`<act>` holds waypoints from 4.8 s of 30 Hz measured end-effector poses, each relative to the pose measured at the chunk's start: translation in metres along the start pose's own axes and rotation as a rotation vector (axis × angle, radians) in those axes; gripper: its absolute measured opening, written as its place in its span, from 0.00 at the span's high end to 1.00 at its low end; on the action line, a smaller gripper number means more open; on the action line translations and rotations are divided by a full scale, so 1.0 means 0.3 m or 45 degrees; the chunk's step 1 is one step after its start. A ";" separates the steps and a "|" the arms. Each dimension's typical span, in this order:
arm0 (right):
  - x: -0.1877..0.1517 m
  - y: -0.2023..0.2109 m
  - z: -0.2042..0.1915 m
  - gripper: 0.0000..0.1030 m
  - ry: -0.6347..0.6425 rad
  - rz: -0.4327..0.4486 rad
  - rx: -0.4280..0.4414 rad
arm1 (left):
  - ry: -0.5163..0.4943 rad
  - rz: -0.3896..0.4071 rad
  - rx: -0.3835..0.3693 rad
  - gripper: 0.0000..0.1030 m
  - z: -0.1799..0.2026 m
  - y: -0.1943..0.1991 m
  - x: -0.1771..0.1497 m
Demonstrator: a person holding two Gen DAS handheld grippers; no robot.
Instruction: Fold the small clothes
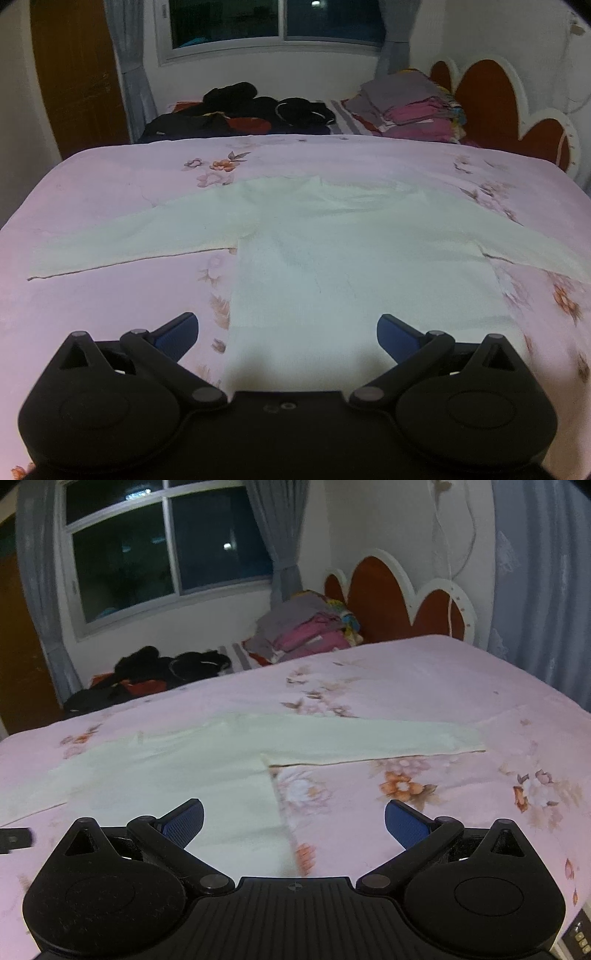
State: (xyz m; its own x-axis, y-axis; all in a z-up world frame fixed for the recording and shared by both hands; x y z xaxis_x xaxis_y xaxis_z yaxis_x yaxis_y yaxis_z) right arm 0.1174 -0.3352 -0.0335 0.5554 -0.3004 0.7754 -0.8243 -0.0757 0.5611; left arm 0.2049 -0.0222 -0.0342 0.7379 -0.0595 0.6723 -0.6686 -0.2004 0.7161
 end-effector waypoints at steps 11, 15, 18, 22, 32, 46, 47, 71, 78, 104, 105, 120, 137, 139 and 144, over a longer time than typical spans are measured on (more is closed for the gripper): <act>0.103 -0.237 0.428 0.01 -0.108 -0.033 -0.114 | 0.025 -0.058 0.042 0.00 0.197 -0.181 0.087; 0.123 -0.306 0.583 0.10 -0.173 -0.039 -0.181 | 0.014 -0.079 0.048 0.00 0.259 -0.235 0.095; 0.127 -0.359 0.699 0.32 -0.267 -0.069 -0.214 | 0.015 -0.090 0.062 0.00 0.288 -0.266 0.102; 0.122 -0.416 0.833 0.32 -0.345 -0.104 -0.282 | 0.009 -0.097 0.088 0.00 0.307 -0.293 0.110; 0.142 -0.501 1.036 0.61 -0.519 -0.040 -0.310 | 0.008 -0.111 0.117 0.08 0.322 -0.321 0.116; 0.222 -0.509 0.965 0.98 -0.438 0.071 -0.191 | 0.034 -0.091 0.087 0.16 0.280 -0.308 0.136; 0.239 -0.515 0.932 0.98 -0.413 0.082 -0.167 | 0.036 -0.087 0.087 0.16 0.272 -0.305 0.137; 0.186 -0.851 -0.407 0.98 0.054 -0.115 0.560 | 0.205 -0.064 0.049 0.16 -0.220 -0.384 0.139; 0.032 -0.975 -0.547 0.97 0.049 -0.299 0.619 | 0.213 -0.073 0.008 0.14 -0.247 -0.413 0.149; -0.015 -0.731 0.079 0.38 0.024 -0.200 0.102 | 0.219 -0.223 -0.397 0.92 0.175 -0.692 0.201; -0.017 -0.727 0.085 0.38 0.022 -0.200 0.095 | 0.225 -0.211 -0.394 0.93 0.177 -0.689 0.205; 0.019 -0.852 0.066 0.61 -0.013 -0.181 0.098 | 0.398 0.013 -0.368 0.94 -0.029 -0.595 0.351; 0.055 -0.752 0.109 0.72 -0.052 -0.171 0.152 | 0.213 0.008 -0.100 0.55 -0.057 -0.660 0.236; 0.090 -0.748 0.110 0.47 -0.046 -0.131 0.167 | 0.199 0.070 -0.085 0.50 -0.063 -0.624 0.250; 0.163 -0.858 0.124 0.47 -0.082 -0.131 0.191 | 0.127 0.086 -0.160 0.50 0.003 -0.604 0.278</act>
State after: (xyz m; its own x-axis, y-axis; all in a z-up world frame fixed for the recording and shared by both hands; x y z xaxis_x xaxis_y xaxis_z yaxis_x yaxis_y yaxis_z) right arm 0.3527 -0.3658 -0.1508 0.6334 -0.3433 0.6935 -0.7734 -0.2489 0.5831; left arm 0.3876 0.0084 -0.1081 0.6822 0.0301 0.7306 -0.7273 -0.0748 0.6822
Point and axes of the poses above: each gripper's, at about its wrist camera, not at the fingertips, and y roughly against the way its jaws point, z to its right, x to its top, the point moved 3 cm from there along -y, roughly the way its jaws point, and after that the axes turned 13 degrees about x, right-handed, at the moved point
